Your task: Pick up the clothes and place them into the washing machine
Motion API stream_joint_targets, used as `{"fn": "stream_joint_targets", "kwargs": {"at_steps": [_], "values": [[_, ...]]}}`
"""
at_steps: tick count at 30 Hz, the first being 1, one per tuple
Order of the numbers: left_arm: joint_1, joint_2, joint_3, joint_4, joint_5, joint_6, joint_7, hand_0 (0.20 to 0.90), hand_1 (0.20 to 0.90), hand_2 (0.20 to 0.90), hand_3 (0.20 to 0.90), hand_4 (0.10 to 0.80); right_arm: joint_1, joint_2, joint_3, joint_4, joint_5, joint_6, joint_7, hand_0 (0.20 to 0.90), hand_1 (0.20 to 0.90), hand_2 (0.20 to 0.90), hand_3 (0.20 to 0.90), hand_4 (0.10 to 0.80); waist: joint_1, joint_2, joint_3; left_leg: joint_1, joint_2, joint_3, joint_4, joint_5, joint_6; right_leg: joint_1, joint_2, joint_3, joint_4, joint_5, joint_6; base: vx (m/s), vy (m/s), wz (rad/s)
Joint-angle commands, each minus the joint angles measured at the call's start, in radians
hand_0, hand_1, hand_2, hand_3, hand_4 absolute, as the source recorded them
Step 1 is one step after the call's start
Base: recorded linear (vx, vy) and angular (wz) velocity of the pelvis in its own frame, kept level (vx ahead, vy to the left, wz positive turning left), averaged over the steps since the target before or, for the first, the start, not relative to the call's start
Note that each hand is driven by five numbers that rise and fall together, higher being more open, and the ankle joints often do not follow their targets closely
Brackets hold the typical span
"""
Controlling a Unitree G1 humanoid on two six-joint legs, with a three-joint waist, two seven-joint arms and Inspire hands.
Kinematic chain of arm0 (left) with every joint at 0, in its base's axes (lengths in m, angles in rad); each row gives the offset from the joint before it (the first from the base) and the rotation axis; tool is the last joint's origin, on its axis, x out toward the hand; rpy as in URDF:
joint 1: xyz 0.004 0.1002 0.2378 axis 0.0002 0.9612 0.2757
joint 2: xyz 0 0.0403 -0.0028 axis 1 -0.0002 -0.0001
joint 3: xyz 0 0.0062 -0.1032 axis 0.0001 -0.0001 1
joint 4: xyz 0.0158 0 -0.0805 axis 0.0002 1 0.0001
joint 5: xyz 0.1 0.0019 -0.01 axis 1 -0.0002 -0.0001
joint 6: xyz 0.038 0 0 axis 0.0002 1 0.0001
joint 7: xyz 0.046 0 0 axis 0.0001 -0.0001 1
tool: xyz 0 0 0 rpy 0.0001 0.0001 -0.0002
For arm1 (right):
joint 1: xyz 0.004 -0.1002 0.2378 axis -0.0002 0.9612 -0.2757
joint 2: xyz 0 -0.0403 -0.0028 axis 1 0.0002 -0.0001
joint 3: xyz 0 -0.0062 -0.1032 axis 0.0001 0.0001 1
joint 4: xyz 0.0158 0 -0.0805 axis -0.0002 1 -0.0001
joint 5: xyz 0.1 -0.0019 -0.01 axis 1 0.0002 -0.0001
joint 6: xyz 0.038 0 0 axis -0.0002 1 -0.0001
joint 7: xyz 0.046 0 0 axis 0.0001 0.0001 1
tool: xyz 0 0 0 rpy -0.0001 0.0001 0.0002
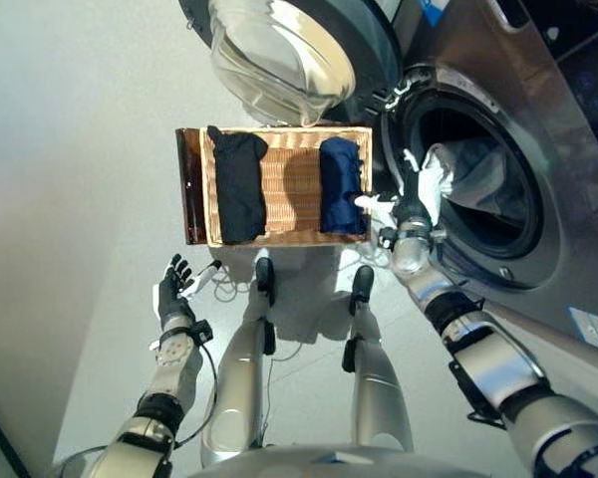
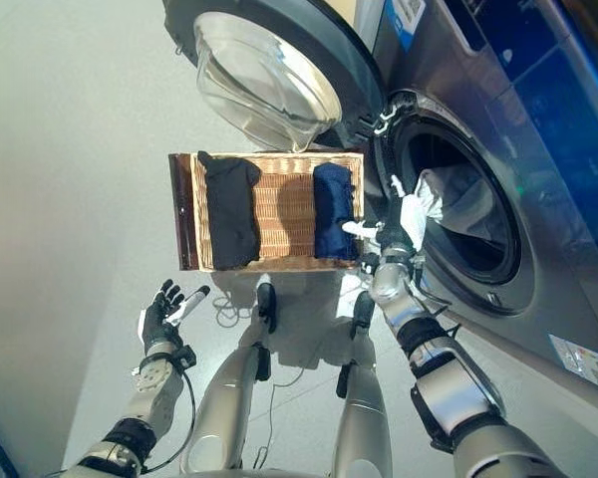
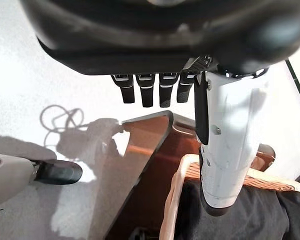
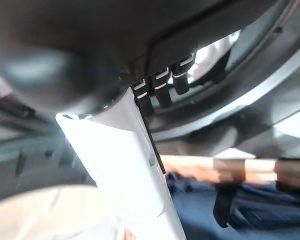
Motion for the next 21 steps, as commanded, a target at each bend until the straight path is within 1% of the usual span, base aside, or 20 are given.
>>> {"fn": "stream_joint_targets", "kwargs": {"at_steps": [1,2,3,4,5,6,7,10,11,13,14,17,21], "values": [[0.041,0.065,-0.009,-0.103,-0.017,-0.063,-0.006,0.9,0.9,0.9,0.9,0.8,-0.122,-0.109,-0.017,-0.04,0.034,-0.064,-0.004,0.9,0.9,0.9,0.9,0.8,0.042,0.076,0.018,0.101,-0.012,-0.018,-0.196,0.071,-0.06,0.053,0.012,0.013,0.073,-0.062,0.014,0.0,0.0,0.0],[0.047,0.072,-0.011,-0.126,-0.027,-0.064,-0.017,0.9,0.9,0.9,0.9,0.8,-0.15,-0.128,-0.016,-0.023,0.054,-0.059,0.012,0.9,0.9,0.9,0.9,0.8,0.045,0.081,0.02,0.093,-0.013,-0.018,-0.196,0.074,-0.059,0.046,0.012,0.013,0.072,-0.057,0.014,-0.004,-0.006,0.03],[0.047,0.072,-0.011,-0.126,-0.027,-0.064,-0.017,0.9,0.9,0.9,0.9,0.8,-0.15,-0.128,-0.016,-0.023,0.054,-0.06,0.012,0.9,0.9,0.9,0.9,0.8,0.045,0.081,0.022,0.096,-0.013,-0.018,-0.196,0.072,-0.059,0.049,0.012,0.013,0.073,-0.06,0.014,-0.023,-0.02,0.03],[0.054,0.085,-0.016,-0.145,-0.032,-0.062,-0.029,0.9,0.9,0.9,0.9,0.8,-0.192,-0.156,-0.012,0.023,0.083,-0.054,0.043,0.9,0.9,0.9,0.9,0.8,0.051,0.088,0.027,0.088,-0.015,-0.019,-0.196,0.075,-0.06,0.041,0.012,0.013,0.076,-0.06,0.014,0.0,0.0,0.0],[0.054,0.085,-0.016,-0.145,-0.032,-0.062,-0.029,0.9,0.9,0.9,0.9,0.8,-0.193,-0.156,-0.011,0.024,0.083,-0.054,0.043,0.9,0.9,0.9,0.9,0.8,0.051,0.088,0.027,0.088,-0.015,-0.019,-0.196,0.075,-0.06,0.041,0.012,0.013,0.076,-0.06,0.014,-0.031,-0.035,0.03],[0.063,0.094,-0.019,-0.165,-0.043,-0.062,-0.043,0.9,0.9,0.9,0.9,0.8,-0.24,-0.186,-0.011,0.072,0.119,-0.051,0.071,0.9,0.9,0.9,0.9,0.8,0.058,0.093,0.032,0.08,-0.016,-0.02,-0.196,0.078,-0.061,0.033,0.011,0.01,0.078,-0.06,0.014,0.0,0.0,0.0],[0.063,0.094,-0.019,-0.165,-0.043,-0.062,-0.043,0.9,0.9,0.9,0.9,0.8,-0.241,-0.186,-0.01,0.072,0.119,-0.051,0.071,0.9,0.9,0.9,0.9,0.8,0.057,0.093,0.032,0.08,-0.016,-0.02,-0.196,0.078,-0.061,0.033,0.011,0.01,0.078,-0.06,0.014,-0.021,-0.027,0.04],[0.071,0.107,-0.025,-0.193,-0.059,-0.061,-0.063,0.9,0.9,0.9,0.9,0.8,-0.326,-0.231,-0.012,0.186,0.19,-0.043,0.121,0.9,0.9,0.9,0.9,0.8,0.068,0.103,0.039,0.072,-0.015,-0.023,-0.196,0.079,-0.061,0.021,0.01,0.007,0.084,-0.06,0.016,-0.02,-0.011,0.06],[0.07,0.106,-0.025,-0.193,-0.059,-0.061,-0.063,0.9,0.9,0.9,0.9,0.8,-0.327,-0.231,-0.012,0.187,0.19,-0.043,0.122,0.9,0.9,0.9,0.9,0.8,0.067,0.103,0.04,0.072,-0.015,-0.023,-0.196,0.079,-0.061,0.021,0.01,0.007,0.084,-0.06,0.016,-0.023,-0.005,0.05],[0.07,0.111,-0.026,-0.204,-0.065,-0.057,-0.078,0.9,0.9,0.9,0.9,0.8,-0.384,-0.267,-0.003,0.26,0.216,-0.033,0.158,0.9,0.9,0.9,0.9,0.8,0.075,0.11,0.044,0.066,-0.016,-0.024,-0.196,0.081,-0.06,0.011,0.009,0.007,0.089,-0.061,0.016,-0.011,-0.006,0.02],[0.07,0.111,-0.025,-0.204,-0.065,-0.057,-0.078,0.9,0.9,0.9,0.9,0.8,-0.384,-0.267,-0.003,0.26,0.216,-0.033,0.158,0.9,0.9,0.9,0.9,0.8,0.075,0.11,0.044,0.066,-0.016,-0.024,-0.196,0.081,-0.06,0.011,0.009,0.007,0.089,-0.061,0.016,0.0,0.0,0.0],[0.076,0.114,-0.022,-0.221,-0.07,-0.054,-0.091,0.9,0.9,0.9,0.9,0.8,-0.424,-0.306,0.005,0.317,0.228,-0.025,0.191,0.9,0.9,0.9,0.9,0.8,0.086,0.118,0.048,0.063,-0.016,-0.024,-0.196,0.083,-0.061,0.002,0.008,0.007,0.094,-0.062,0.018,0.0,0.0,0.0],[0.073,0.114,-0.02,-0.222,-0.062,-0.049,-0.099,0.9,0.9,0.9,0.9,0.8,-0.435,-0.316,0.021,0.327,0.221,-0.022,0.218,0.9,0.9,0.9,0.9,0.8,0.087,0.122,0.051,0.058,-0.017,-0.025,-0.196,0.085,-0.061,-0.005,0.009,0.008,0.096,-0.063,0.019,0.0,0.0,0.0]]}}
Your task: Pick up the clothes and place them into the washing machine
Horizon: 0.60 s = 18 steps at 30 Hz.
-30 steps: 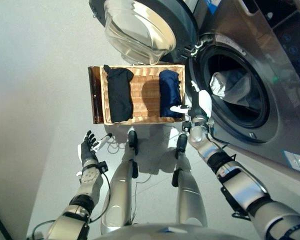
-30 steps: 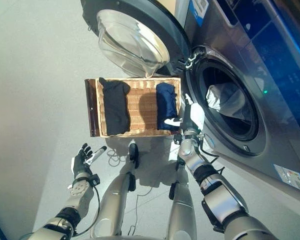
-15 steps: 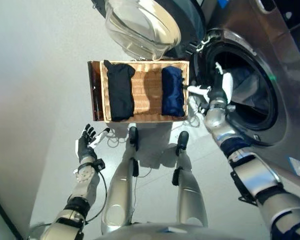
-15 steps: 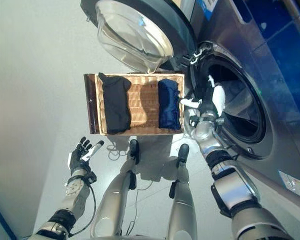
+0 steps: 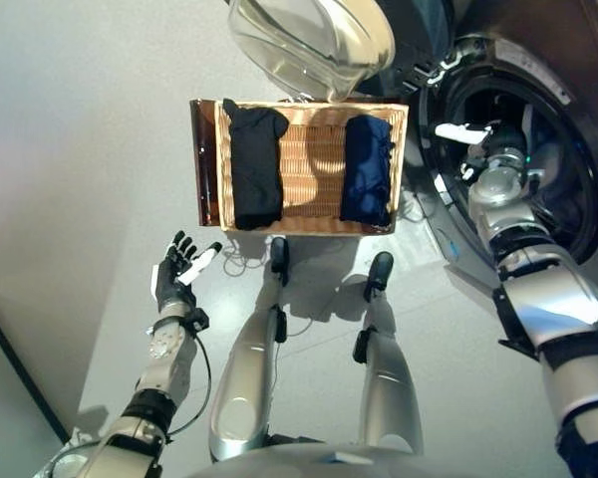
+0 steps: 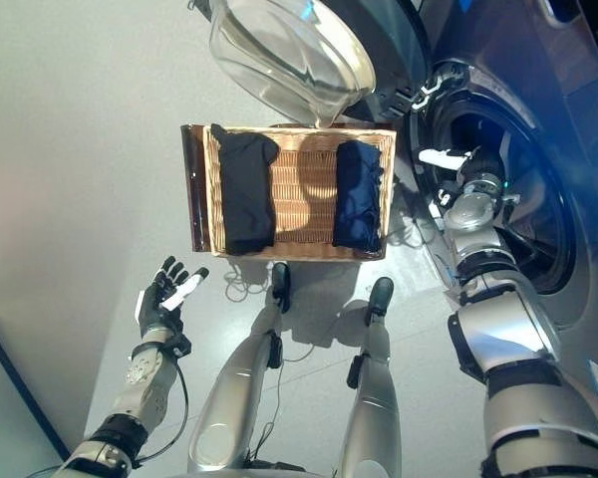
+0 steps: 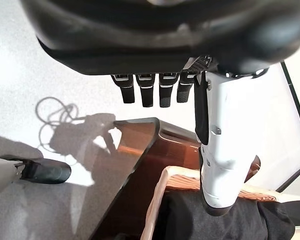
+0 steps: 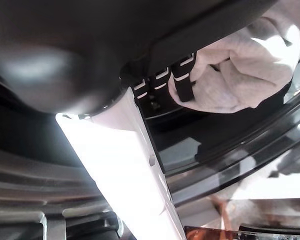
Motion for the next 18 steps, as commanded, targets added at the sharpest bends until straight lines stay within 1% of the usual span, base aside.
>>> {"fn": "stream_joint_targets", "kwargs": {"at_steps": [1,8,9,13,17,18], "values": [[0.058,0.059,-0.015,-0.093,-0.006,-0.048,-0.002,0.9,0.9,0.9,0.9,0.8,-0.087,-0.116,0.058,-0.017,0.005,-0.029,0.02,0.9,0.9,0.9,0.9,0.8,0.034,0.075,-0.017,0.038,-0.012,-0.008,-0.106,0.037,-0.053,-0.004,0.007,0.026,0.112,-0.067,0.015,0.0,0.0,0.0],[0.054,0.057,-0.007,-0.084,-0.013,-0.044,-0.012,0.9,0.9,0.9,0.9,0.8,-0.081,-0.109,0.042,-0.001,0.042,-0.029,0.058,0.9,0.9,0.9,0.9,0.8,0.033,0.077,-0.015,0.035,-0.012,-0.007,-0.106,0.037,-0.052,-0.012,0.009,0.027,0.115,-0.068,0.015,0.0,0.0,0.0],[0.051,0.053,-0.003,-0.078,-0.014,-0.041,-0.014,0.9,0.9,0.9,0.9,0.8,-0.068,-0.105,0.036,-0.003,0.059,-0.032,0.08,0.9,0.9,0.9,0.9,0.8,0.031,0.076,-0.014,0.035,-0.012,-0.009,-0.106,0.036,-0.05,-0.014,0.009,0.028,0.115,-0.068,0.014,0.0,0.0,0.0],[0.059,0.048,0.002,-0.082,-0.016,-0.032,-0.03,0.9,0.9,0.9,0.9,0.8,-0.044,-0.112,0.015,0.066,0.067,-0.007,0.121,0.9,0.9,0.9,0.9,0.8,0.032,0.078,-0.019,0.036,-0.012,-0.01,-0.106,0.035,-0.048,-0.015,0.008,0.024,0.115,-0.071,0.013,0.0,0.0,0.0],[0.056,0.049,0.005,-0.072,-0.014,-0.029,-0.032,0.9,0.9,0.9,0.9,0.8,-0.038,-0.131,0.001,0.12,0.046,0.015,0.122,0.9,0.9,0.9,0.9,0.8,0.034,0.079,-0.023,0.037,-0.014,-0.01,-0.106,0.032,-0.047,-0.012,0.008,0.023,0.113,-0.071,0.014,0.0,0.0,0.0],[0.057,0.049,0.005,-0.07,-0.01,-0.026,-0.037,0.9,0.9,0.9,0.9,0.8,-0.039,-0.145,-0.008,0.16,0.03,0.033,0.123,0.9,0.9,0.9,0.9,0.8,0.035,0.08,-0.027,0.039,-0.014,-0.011,-0.106,0.03,-0.047,-0.01,0.008,0.021,0.112,-0.072,0.014,0.0,0.0,0.0]]}}
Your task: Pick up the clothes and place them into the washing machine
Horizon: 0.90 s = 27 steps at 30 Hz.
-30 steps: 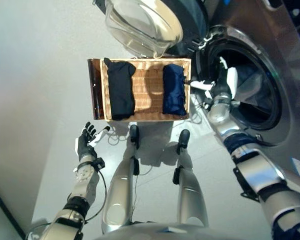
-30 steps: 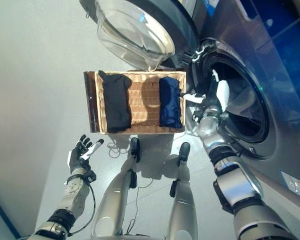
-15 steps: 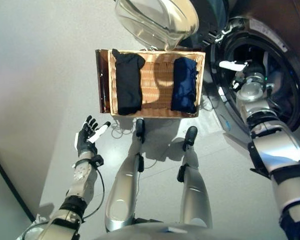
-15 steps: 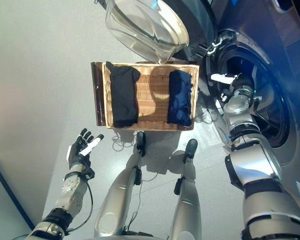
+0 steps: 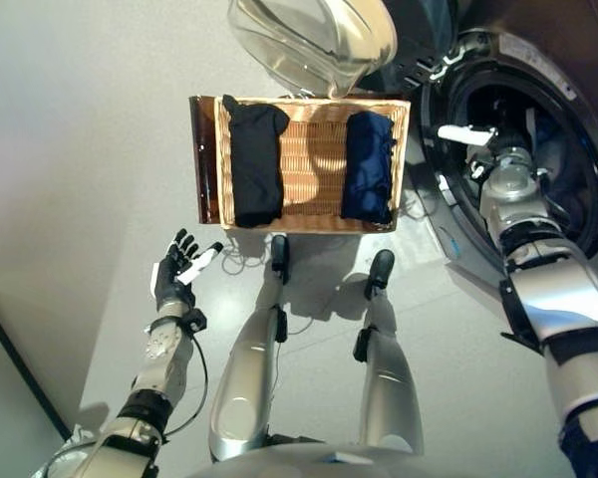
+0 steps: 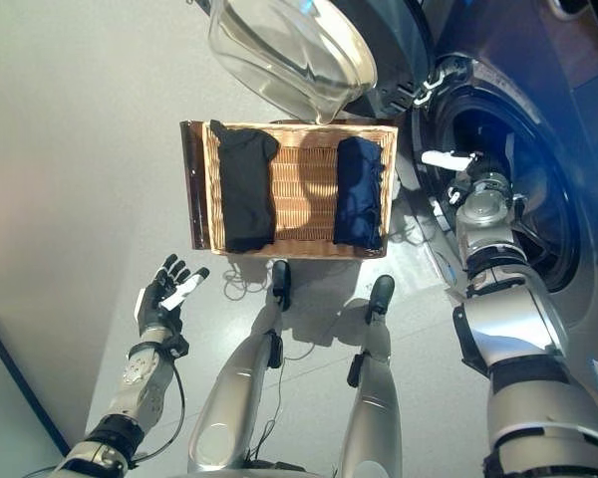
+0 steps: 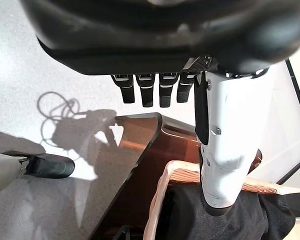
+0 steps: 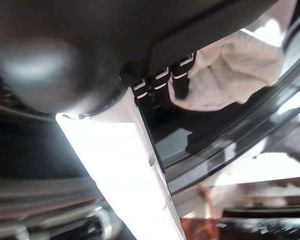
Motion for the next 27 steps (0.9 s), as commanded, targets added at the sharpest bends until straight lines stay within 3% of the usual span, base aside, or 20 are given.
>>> {"fn": "stream_joint_targets", "kwargs": {"at_steps": [1,11,23,27], "values": [[0.057,0.048,0.004,-0.07,-0.011,-0.029,0.006,0.9,0.9,0.9,0.9,0.8,-0.033,-0.127,0.028,0.049,-0.01,0.027,-0.018,0.9,0.9,0.9,0.9,0.8,0.028,0.079,-0.028,0.042,-0.013,-0.013,-0.096,0.023,-0.047,0.0,0.009,0.021,0.11,-0.072,0.014,0.0,0.0,0.0],[0.08,0.057,-0.009,-0.099,-0.003,-0.004,0.008,0.9,0.9,0.9,0.9,0.8,-0.04,-0.235,-0.083,0.15,0.052,0.077,-0.118,0.9,0.9,0.9,0.9,0.8,0.037,0.078,-0.051,0.055,-0.02,-0.015,-0.096,0.008,-0.043,0.025,0.008,0.015,0.099,-0.08,0.019,0.009,0.005,0.01],[0.088,0.069,-0.02,-0.108,-0.008,0.003,0.022,0.9,0.9,0.9,0.9,0.8,-0.07,-0.306,-0.085,0.189,0.024,0.108,-0.227,0.9,0.9,0.9,0.9,0.8,0.038,0.072,-0.059,0.052,-0.025,-0.017,-0.096,0.001,-0.042,0.038,0.005,0.013,0.087,-0.078,0.021,0.004,0.004,0.02],[0.085,0.07,-0.025,-0.109,-0.01,0.001,0.046,0.9,0.9,0.9,0.9,0.8,-0.102,-0.321,-0.084,0.186,0.005,0.111,-0.345,0.9,0.9,0.9,0.9,0.8,0.036,0.071,-0.059,0.05,-0.023,-0.017,-0.096,-0.001,-0.042,0.039,0.006,0.014,0.084,-0.077,0.02,0.0,0.0,0.0]]}}
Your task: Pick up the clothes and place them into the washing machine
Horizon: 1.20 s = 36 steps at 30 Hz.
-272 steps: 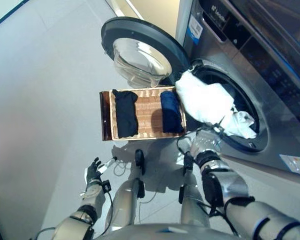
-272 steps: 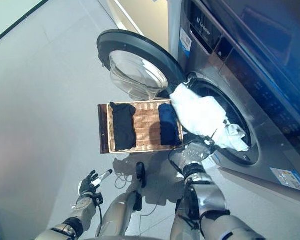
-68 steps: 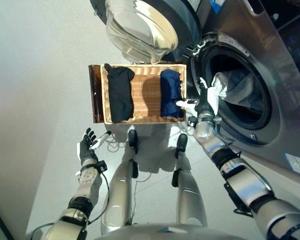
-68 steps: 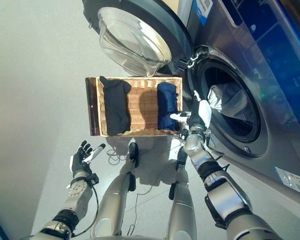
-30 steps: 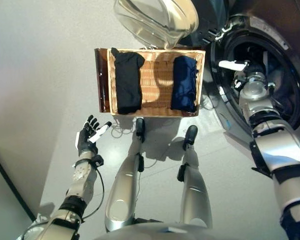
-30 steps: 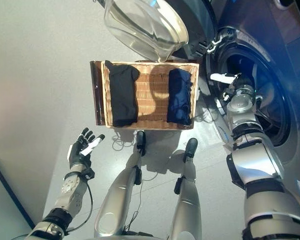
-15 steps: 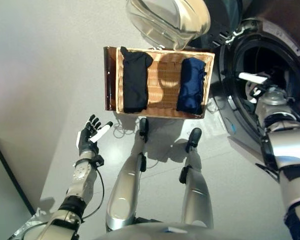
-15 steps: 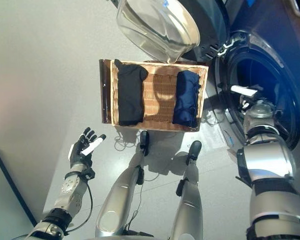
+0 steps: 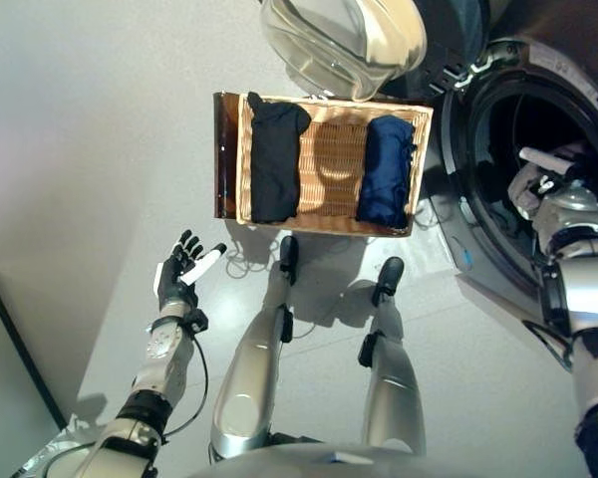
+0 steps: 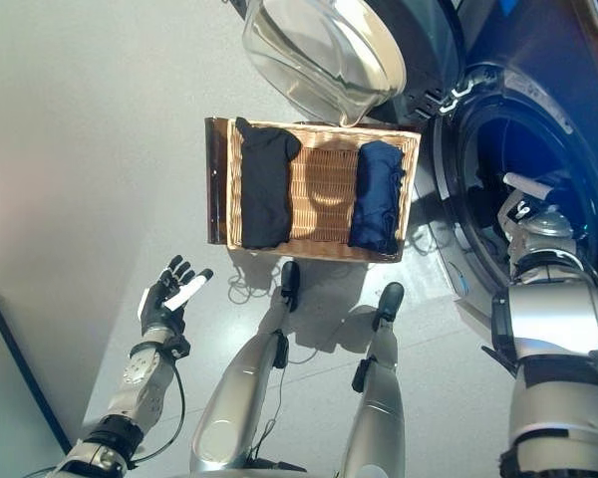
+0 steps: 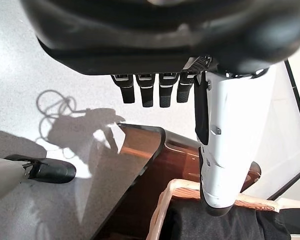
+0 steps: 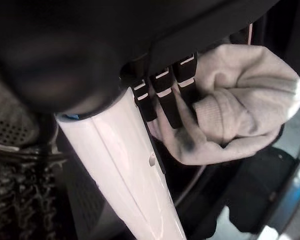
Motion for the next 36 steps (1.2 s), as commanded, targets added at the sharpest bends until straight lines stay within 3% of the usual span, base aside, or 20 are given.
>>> {"fn": "stream_joint_targets", "kwargs": {"at_steps": [1,7,13,22,27,33,36], "values": [[0.076,0.066,-0.025,-0.08,-0.01,-0.042,0.048,0.9,0.9,0.9,0.9,0.8,-0.044,-0.187,0.099,0.014,-0.026,-0.017,-0.197,0.9,0.9,0.9,0.9,0.8,0.013,0.071,-0.058,0.054,-0.002,-0.006,-0.104,-0.005,-0.049,0.031,0.026,0.016,0.083,-0.085,0.008,0.0,0.0,0.0],[0.06,0.054,-0.027,-0.067,-0.006,-0.046,0.088,0.9,0.9,0.9,0.9,0.8,-0.038,-0.165,0.074,-0.061,-0.059,-0.035,-0.337,0.9,0.9,0.9,0.9,0.8,0.001,0.066,-0.058,0.051,-0.002,-0.006,-0.104,-0.007,-0.048,0.03,0.029,0.018,0.081,-0.082,0.007,0.004,0.001,-0.01],[0.046,0.048,-0.02,-0.043,-0.004,-0.061,0.104,0.9,0.9,0.9,0.9,0.8,-0.055,-0.165,0.07,-0.117,-0.052,-0.052,-0.363,0.9,0.9,0.9,0.9,0.8,-0.014,0.051,-0.059,0.047,0.001,-0.006,-0.104,-0.004,-0.049,0.028,0.033,0.017,0.077,-0.076,0.007,0.0,0.0,0.0],[0.072,0.068,-0.025,-0.047,-0.005,-0.073,0.096,0.9,0.9,0.9,0.9,0.8,-0.205,-0.327,0.172,-0.129,-0.035,-0.061,-0.36,0.9,0.9,0.9,0.9,0.8,-0.028,0.017,-0.06,0.044,0.001,-0.016,-0.104,-0.01,-0.055,0.044,0.031,0.01,0.068,-0.075,0.012,0.005,-0.002,0.01],[0.078,0.068,-0.021,-0.036,-0.01,-0.073,0.103,0.9,0.9,0.9,0.9,0.8,-0.28,-0.344,0.229,-0.168,-0.023,-0.083,-0.375,0.9,0.9,0.9,0.9,0.8,-0.033,0.011,-0.055,0.042,0.003,-0.014,-0.104,-0.01,-0.056,0.04,0.031,0.013,0.066,-0.07,0.013,0.001,-0.001,-0.01],[0.067,0.062,-0.018,-0.036,-0.002,-0.08,0.112,0.9,0.9,0.9,0.9,0.8,-0.239,-0.304,0.205,-0.253,-0.085,-0.1,-0.419,0.9,0.9,0.9,0.9,0.8,-0.035,0.014,-0.049,0.035,0.005,-0.016,-0.104,-0.002,-0.054,0.029,0.033,0.016,0.072,-0.066,0.01,-0.002,-0.001,-0.01],[0.038,0.052,-0.015,-0.021,0.006,-0.093,0.113,0.9,0.9,0.9,0.9,0.8,-0.137,-0.218,0.155,-0.271,-0.121,-0.11,-0.389,0.9,0.9,0.9,0.9,0.8,-0.03,0.025,-0.045,0.036,0.004,-0.017,-0.104,0.0,-0.053,0.027,0.036,0.018,0.079,-0.071,0.007,0.0,0.0,0.0]]}}
